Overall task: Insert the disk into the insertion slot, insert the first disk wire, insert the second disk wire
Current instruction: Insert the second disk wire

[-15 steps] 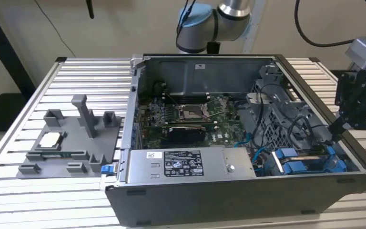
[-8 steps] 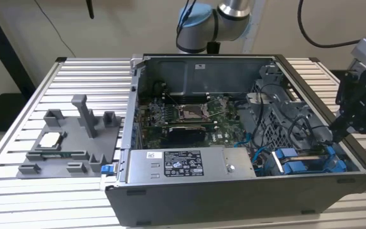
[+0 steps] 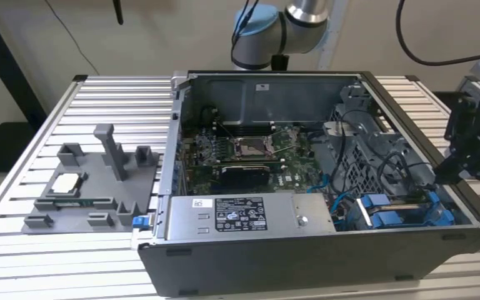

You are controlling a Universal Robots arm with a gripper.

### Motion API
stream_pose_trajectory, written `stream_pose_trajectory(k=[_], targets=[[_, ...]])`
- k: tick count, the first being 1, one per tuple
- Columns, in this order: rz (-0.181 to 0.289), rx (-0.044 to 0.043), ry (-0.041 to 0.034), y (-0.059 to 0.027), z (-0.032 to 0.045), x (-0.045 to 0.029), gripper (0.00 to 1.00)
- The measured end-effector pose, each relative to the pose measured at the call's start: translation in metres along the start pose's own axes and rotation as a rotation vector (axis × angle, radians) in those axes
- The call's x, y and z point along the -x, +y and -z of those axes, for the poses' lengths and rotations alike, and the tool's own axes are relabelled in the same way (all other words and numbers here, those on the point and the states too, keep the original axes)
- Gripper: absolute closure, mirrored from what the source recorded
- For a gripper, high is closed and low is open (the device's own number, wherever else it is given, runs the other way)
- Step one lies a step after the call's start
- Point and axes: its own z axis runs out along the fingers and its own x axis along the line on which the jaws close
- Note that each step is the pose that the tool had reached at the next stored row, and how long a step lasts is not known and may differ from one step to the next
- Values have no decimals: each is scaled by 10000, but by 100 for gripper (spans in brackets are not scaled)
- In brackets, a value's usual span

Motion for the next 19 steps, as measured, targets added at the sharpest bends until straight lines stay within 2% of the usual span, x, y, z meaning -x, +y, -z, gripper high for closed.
stream_pose_trajectory(k=[3, 9, 10, 14, 16, 17, 19], targets=[[-244, -17, -57, -3, -23, -5, 75], [-602, -34, -384, -5, -39, -11, 78], [-615, -33, -409, -5, -38, -14, 85], [-631, -22, -423, -5, -31, -22, 85], [-640, 72, -417, -19, -26, -28, 85], [-645, 73, -410, -20, -26, -28, 85], [-647, 74, -409, -20, -25, -28, 77]])
